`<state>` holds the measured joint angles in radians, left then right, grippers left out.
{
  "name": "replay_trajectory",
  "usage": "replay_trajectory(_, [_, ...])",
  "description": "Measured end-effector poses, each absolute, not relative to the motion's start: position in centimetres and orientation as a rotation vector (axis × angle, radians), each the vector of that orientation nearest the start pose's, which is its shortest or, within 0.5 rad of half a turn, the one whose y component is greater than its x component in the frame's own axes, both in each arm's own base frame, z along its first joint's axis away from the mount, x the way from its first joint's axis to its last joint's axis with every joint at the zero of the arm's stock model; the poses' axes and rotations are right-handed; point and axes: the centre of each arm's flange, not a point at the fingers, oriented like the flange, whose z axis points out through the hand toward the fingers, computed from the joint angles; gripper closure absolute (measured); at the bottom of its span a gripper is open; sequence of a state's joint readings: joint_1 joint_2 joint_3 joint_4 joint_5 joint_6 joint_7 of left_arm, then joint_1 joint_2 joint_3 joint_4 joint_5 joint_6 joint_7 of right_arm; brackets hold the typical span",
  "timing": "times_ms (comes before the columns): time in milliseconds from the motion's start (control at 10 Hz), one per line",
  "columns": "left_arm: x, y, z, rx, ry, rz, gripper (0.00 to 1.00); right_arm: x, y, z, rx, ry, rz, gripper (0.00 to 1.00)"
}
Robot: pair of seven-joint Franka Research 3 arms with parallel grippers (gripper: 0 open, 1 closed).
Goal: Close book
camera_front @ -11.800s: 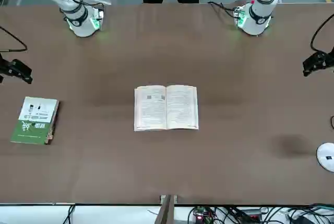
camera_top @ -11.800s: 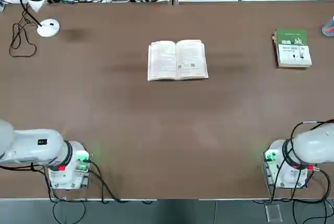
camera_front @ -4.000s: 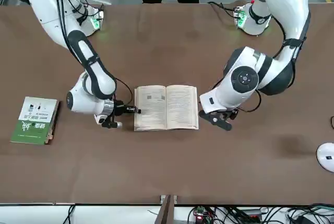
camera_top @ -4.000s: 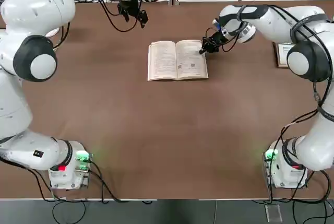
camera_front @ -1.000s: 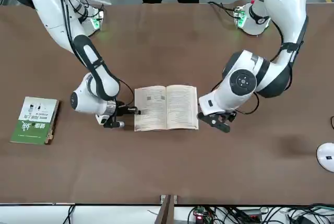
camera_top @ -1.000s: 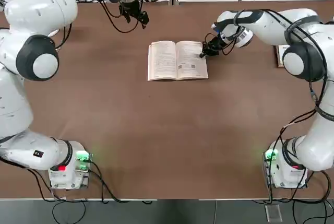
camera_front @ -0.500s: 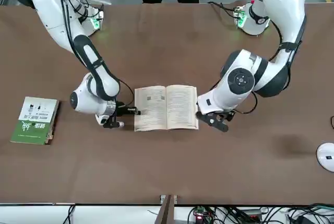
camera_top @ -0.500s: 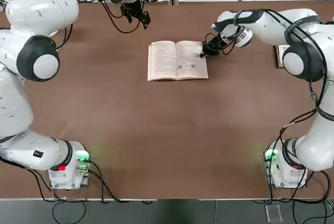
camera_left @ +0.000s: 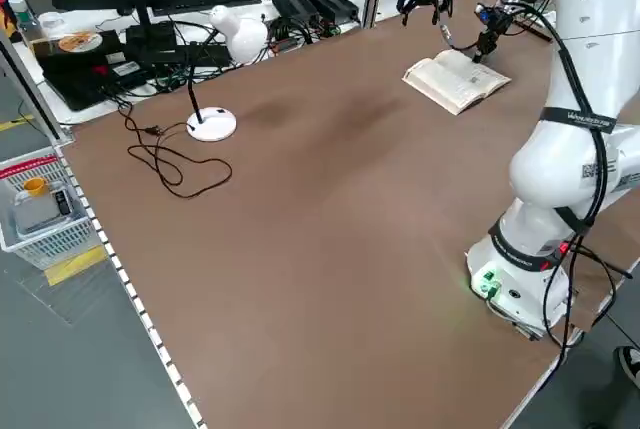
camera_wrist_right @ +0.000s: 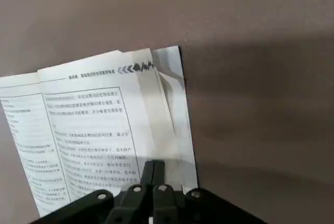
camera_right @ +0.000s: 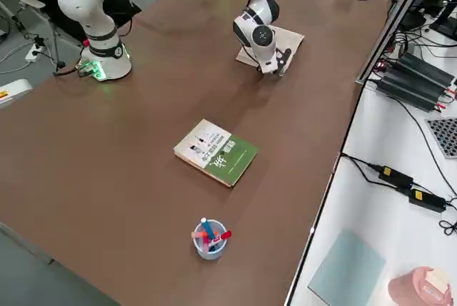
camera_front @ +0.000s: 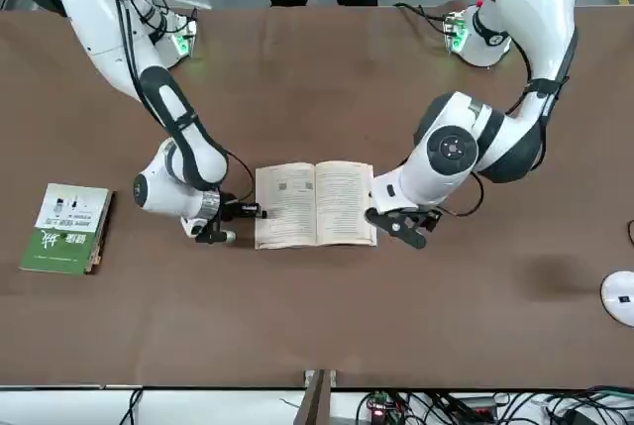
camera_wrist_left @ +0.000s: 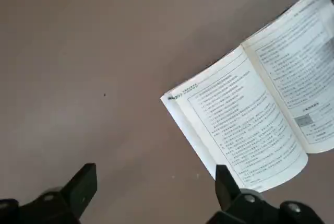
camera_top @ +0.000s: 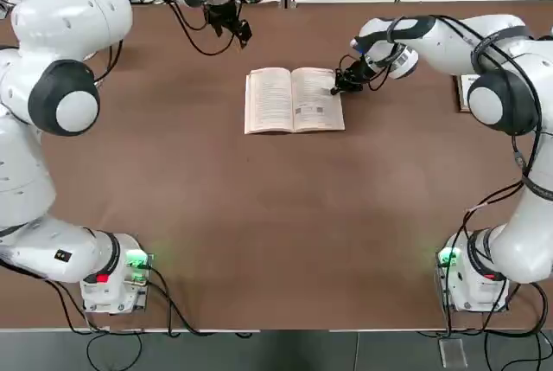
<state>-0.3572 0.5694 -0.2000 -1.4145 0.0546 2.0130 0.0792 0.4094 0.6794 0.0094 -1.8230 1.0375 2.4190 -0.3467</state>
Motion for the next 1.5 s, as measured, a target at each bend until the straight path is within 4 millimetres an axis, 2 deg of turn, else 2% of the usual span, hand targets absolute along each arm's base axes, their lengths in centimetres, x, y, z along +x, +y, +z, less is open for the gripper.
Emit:
replay_trajectory(200, [62.6, -35.4, 37.1, -2.993, 1.157, -0.074, 0.00, 58.2, 26.3, 15.5, -2.500, 0.091, 0.127, 0.99])
replay_trajectory(400, [62.9, -35.5, 35.9, -2.959, 1.248, -0.090, 0.00, 58.2, 26.3, 15.5, -2.500, 0.090, 0.127, 0.99])
replay_trajectory(1500, [62.0, -40.6, 31.6, -2.917, 1.473, -0.256, 0.00, 58.2, 26.3, 15.6, -2.500, 0.090, 0.127, 0.99])
